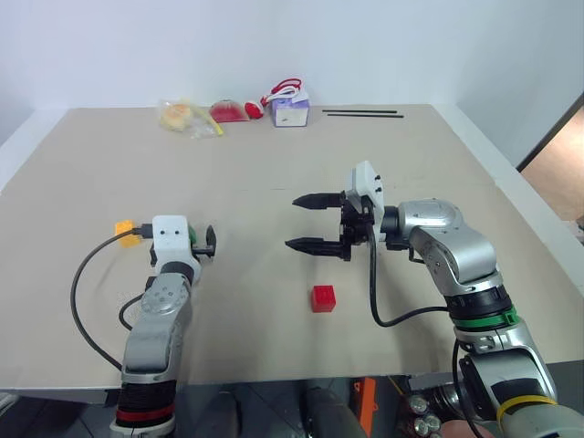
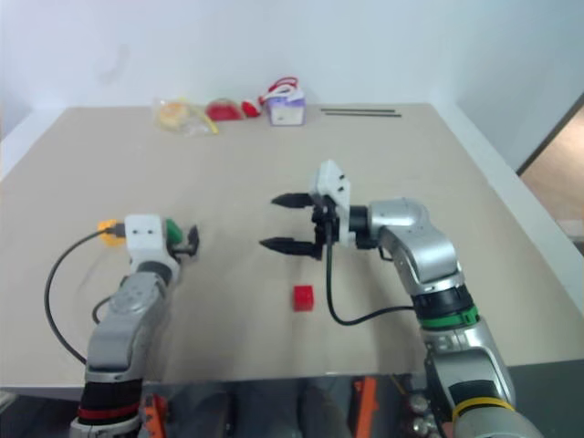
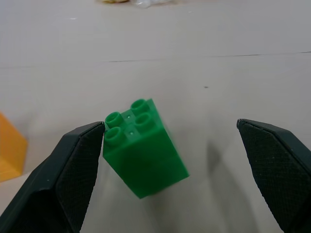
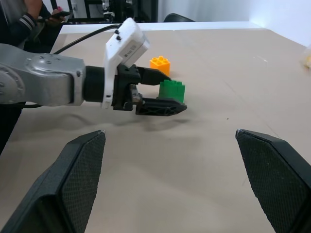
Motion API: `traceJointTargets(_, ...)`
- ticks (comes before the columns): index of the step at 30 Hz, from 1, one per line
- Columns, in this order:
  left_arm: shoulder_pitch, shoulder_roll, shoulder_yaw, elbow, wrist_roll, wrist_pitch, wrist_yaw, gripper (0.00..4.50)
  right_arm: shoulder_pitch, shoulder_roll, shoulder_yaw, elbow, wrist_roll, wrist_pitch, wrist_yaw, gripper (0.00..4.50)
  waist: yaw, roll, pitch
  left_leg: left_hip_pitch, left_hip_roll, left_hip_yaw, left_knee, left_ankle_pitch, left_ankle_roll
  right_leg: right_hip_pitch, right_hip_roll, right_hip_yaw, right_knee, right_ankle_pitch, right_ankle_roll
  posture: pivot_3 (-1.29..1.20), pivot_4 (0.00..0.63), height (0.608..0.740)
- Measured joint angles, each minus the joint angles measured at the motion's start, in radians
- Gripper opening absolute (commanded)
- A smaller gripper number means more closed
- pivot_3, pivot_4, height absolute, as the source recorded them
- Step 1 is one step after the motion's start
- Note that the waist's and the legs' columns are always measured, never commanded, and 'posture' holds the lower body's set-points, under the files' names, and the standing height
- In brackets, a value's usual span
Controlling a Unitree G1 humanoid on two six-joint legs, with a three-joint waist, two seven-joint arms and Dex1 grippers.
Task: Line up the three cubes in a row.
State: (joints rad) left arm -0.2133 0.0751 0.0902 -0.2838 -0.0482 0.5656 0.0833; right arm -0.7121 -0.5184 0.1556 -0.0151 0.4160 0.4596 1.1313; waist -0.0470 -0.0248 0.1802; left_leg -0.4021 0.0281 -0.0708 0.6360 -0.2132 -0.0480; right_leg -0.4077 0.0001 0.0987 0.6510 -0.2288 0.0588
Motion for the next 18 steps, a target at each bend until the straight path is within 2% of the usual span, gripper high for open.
traceJointTargets(5, 0.004, -0.015, -0.009, 0.014, -0.002, 0.004, -0.015, 4.50, -0.002, -0.001, 0.000, 0.000, -0.007, 0.000, 0.001, 4.44, 0.000, 0.000, 0.000, -0.001, 0.000, 0.000, 0.000, 0.000, 0.000, 0.000, 0.000, 0.000, 0.000, 0.000, 0.000, 0.00, 0.150, 0.740)
traceJointTargets(18, 0.027, 0.017, -0.031, 0.007, 0.000, 0.005, -0.053, 4.50, -0.002, -0.001, 0.000, -0.003, -0.009, -0.004, -0.001, 4.44, -0.001, 0.000, 0.000, -0.001, 0.000, 0.000, 0.000, 0.000, 0.000, 0.000, 0.000, 0.000, 0.000, 0.000, 0.000, 0.00, 0.150, 0.740)
